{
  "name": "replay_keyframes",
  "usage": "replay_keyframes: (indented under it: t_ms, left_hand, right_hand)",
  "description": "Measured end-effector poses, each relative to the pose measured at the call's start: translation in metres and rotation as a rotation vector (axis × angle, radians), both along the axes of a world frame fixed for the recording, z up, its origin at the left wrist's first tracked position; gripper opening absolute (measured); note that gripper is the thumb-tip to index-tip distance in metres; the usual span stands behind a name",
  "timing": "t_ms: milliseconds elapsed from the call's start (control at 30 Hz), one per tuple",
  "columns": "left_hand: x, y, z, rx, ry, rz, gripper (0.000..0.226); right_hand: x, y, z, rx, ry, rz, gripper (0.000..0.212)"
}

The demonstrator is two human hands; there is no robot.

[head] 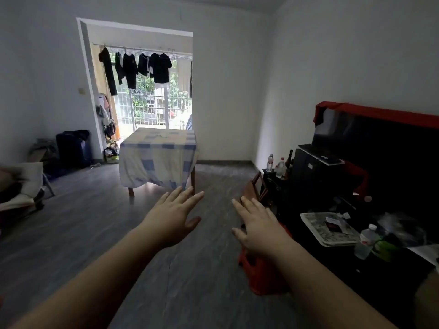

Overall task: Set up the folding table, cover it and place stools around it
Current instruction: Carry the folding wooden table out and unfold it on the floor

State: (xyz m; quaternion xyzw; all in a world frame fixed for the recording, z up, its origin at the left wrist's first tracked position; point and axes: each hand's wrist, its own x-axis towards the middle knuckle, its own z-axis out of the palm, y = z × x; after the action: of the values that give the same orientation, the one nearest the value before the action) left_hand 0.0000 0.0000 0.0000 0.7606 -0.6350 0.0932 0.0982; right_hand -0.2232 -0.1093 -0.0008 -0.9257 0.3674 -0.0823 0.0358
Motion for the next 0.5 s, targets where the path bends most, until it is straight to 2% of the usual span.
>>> replay_keyframes:
  t_ms: [233,500]
  left_hand:
    - [0.100,-0.113,0.007,0.000,0.018,0.002,0.069]
    - [0.162,-0.240,-0.002,0.036,0.024,-0.029,0.069]
  right_hand:
    - [0.091,-0.108,0.000,0.016,-0.028,-0.048,0.075]
    - [0.154,-0.233,-0.014,0.023,-0.018,-0.081,0.075]
